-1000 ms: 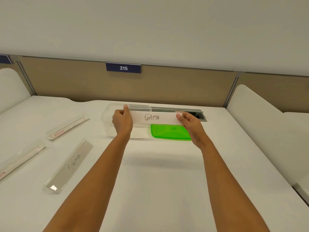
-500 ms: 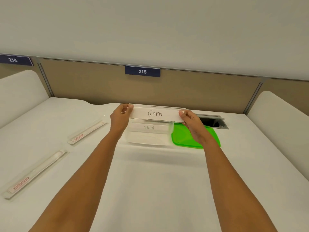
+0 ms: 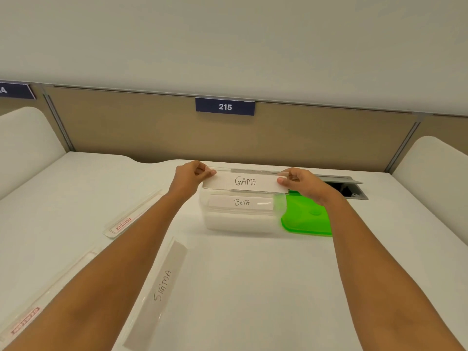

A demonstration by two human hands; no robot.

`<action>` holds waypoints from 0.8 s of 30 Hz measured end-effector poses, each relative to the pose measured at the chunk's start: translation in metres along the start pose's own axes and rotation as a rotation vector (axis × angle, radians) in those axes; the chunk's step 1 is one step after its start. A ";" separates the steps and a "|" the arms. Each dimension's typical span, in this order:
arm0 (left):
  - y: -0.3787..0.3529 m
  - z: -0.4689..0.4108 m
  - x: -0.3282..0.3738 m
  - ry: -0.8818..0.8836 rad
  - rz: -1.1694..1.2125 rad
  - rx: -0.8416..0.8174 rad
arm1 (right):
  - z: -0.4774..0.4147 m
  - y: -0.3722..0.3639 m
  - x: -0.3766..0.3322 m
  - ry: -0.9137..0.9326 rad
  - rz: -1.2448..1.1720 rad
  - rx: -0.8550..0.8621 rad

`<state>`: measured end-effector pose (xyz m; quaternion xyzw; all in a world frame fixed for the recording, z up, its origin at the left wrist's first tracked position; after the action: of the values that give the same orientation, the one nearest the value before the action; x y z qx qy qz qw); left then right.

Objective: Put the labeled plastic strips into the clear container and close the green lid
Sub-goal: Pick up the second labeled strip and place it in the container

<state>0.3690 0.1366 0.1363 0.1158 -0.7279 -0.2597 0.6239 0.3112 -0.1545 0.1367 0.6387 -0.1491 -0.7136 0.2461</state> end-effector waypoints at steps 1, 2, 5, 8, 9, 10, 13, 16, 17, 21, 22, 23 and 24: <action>-0.002 -0.005 -0.003 0.006 -0.019 -0.028 | -0.003 0.001 0.002 -0.015 0.032 -0.006; -0.004 -0.010 -0.005 0.012 -0.039 -0.058 | -0.007 0.002 0.003 -0.031 0.071 -0.012; -0.010 -0.024 -0.009 0.012 -0.131 -0.161 | -0.014 0.005 0.007 -0.074 0.199 -0.033; -0.017 -0.034 -0.008 0.004 -0.267 -0.259 | -0.020 0.006 0.008 -0.093 0.335 -0.056; -0.020 -0.037 -0.007 0.002 -0.309 -0.288 | -0.022 0.005 0.008 -0.099 0.385 -0.069; -0.022 -0.039 -0.005 0.001 -0.356 -0.317 | -0.023 0.004 0.008 -0.103 0.433 -0.080; -0.030 -0.046 -0.001 0.006 -0.474 -0.416 | -0.027 0.001 0.008 -0.115 0.523 -0.088; -0.039 -0.050 -0.001 0.022 -0.597 -0.512 | -0.032 -0.004 0.004 -0.129 0.587 -0.113; -0.042 -0.050 -0.001 0.033 -0.642 -0.537 | -0.035 -0.007 0.004 -0.140 0.624 -0.133; -0.055 -0.050 -0.001 0.061 -0.806 -0.598 | -0.043 -0.022 0.006 -0.184 0.769 -0.195; -0.058 -0.049 -0.001 0.063 -0.841 -0.609 | -0.045 -0.025 0.006 -0.193 0.811 -0.203; -0.062 -0.050 -0.002 0.069 -0.873 -0.622 | -0.047 -0.027 0.006 -0.202 0.855 -0.211; -0.065 -0.050 -0.003 0.076 -0.902 -0.633 | -0.049 -0.030 0.005 -0.216 0.903 -0.220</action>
<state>0.4075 0.0719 0.1043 0.2323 -0.4696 -0.7030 0.4809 0.3542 -0.1276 0.1095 0.4025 -0.3601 -0.6090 0.5809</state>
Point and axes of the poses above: each hand's wrist, its own z-axis away from the middle knuckle, its own y-axis out of the back of the hand, x = y × z, the point moved 6 cm from there along -z, towards the middle knuckle, and after that the axes turned 9 degrees about -x, right-handed, at the moved point
